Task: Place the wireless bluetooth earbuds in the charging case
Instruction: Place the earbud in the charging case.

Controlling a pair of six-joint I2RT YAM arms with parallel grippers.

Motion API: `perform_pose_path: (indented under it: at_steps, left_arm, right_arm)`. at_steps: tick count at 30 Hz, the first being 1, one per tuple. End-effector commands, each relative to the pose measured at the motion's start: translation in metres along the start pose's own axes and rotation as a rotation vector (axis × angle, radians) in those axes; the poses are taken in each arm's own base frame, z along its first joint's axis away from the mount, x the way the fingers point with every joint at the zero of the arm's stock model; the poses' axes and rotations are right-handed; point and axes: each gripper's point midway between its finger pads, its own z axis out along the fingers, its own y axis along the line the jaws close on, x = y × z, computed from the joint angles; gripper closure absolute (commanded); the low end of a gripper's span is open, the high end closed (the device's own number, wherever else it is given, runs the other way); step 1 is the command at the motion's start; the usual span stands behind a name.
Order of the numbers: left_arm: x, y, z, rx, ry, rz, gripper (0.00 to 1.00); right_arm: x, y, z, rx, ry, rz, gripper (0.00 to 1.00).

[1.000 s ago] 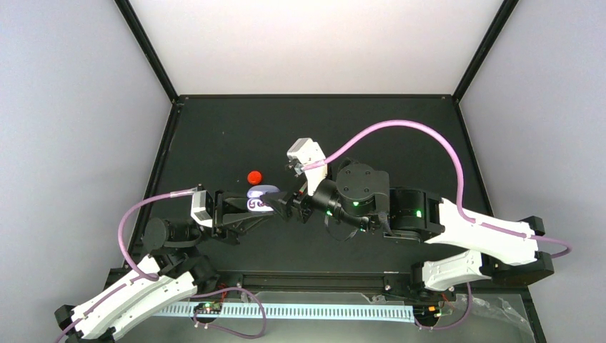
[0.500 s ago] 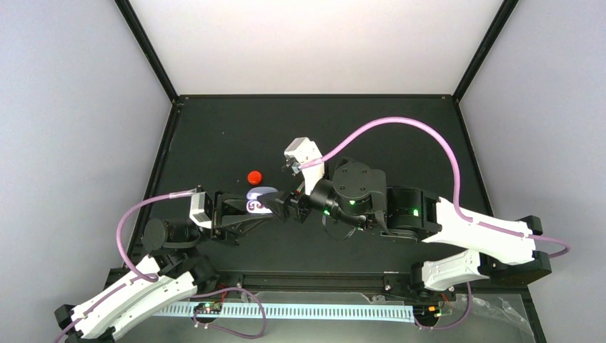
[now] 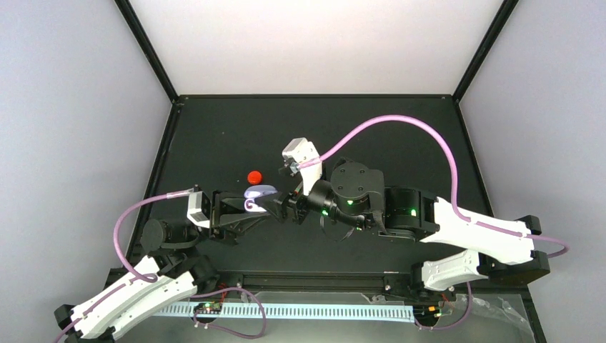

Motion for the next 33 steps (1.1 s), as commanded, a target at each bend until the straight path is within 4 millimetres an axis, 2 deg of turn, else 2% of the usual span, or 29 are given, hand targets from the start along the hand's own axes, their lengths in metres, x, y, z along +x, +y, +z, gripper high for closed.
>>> perform_pose_path:
  at_steps: [1, 4, 11, 14, 19, 21, 23, 33]
  left_arm:
    - [-0.035, -0.007, 0.006, 0.01, -0.089, 0.025, 0.99]
    - [-0.031, -0.007, 0.006, 0.017, -0.074, 0.018, 0.98]
    - [-0.019, -0.005, 0.001, 0.01, -0.049, -0.002, 0.98]
    - [-0.016, -0.005, 0.0, 0.01, -0.041, -0.008, 0.98]
    - [-0.013, -0.008, 0.001, 0.034, -0.027, -0.018, 0.98]
    - [-0.012, -0.011, 0.002, 0.049, -0.02, -0.024, 0.98]
    - [-0.011, -0.011, 0.003, 0.057, -0.016, -0.03, 0.98]
    - [-0.012, -0.015, 0.003, 0.073, -0.015, -0.036, 0.98]
  right_arm:
    - [0.021, 0.009, 0.009, -0.027, 0.075, -0.024, 0.18]
    - [0.01, 0.002, 0.001, 0.001, 0.04, -0.024, 0.18]
    - [-0.038, -0.008, -0.04, 0.017, -0.084, -0.015, 0.16]
    - [-0.047, -0.009, -0.049, 0.016, -0.099, -0.023, 0.16]
    - [-0.041, -0.002, -0.044, -0.02, -0.069, -0.055, 0.14]
    - [-0.038, 0.004, -0.041, -0.051, -0.057, -0.062, 0.05]
    - [-0.035, 0.008, -0.038, -0.066, -0.052, -0.064, 0.0]
    - [-0.019, 0.014, -0.012, -0.064, -0.004, -0.071, 0.0]
